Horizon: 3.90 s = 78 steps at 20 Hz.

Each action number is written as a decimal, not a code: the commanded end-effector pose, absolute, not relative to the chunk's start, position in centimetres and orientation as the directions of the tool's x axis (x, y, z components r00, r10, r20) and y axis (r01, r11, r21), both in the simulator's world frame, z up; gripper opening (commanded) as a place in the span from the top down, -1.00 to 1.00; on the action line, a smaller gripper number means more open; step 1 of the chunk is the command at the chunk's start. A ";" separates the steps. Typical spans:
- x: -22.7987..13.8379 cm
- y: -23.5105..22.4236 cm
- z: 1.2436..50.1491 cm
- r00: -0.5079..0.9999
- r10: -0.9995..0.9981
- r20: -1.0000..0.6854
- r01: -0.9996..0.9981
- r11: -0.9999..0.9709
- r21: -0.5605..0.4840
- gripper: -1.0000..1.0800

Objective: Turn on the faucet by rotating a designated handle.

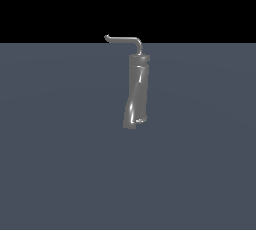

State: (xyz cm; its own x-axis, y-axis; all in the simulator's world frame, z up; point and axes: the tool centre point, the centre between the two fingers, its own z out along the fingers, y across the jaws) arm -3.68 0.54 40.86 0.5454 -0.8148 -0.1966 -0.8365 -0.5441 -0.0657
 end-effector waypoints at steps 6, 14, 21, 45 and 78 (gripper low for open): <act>0.2 1.3 37.9 0.362 -0.914 -0.181 -0.931 -0.365 -0.016 1.00; 4.0 2.3 34.8 0.159 -0.979 -0.129 -0.986 -0.163 0.021 1.00; 6.9 3.3 32.2 -0.007 -0.998 -0.067 -1.000 0.005 0.025 1.00; 8.7 4.8 30.0 -0.158 -0.987 0.000 -0.987 0.158 0.000 1.00; 2.1 5.9 30.0 -0.160 -0.987 0.001 -0.987 0.160 -0.005 1.00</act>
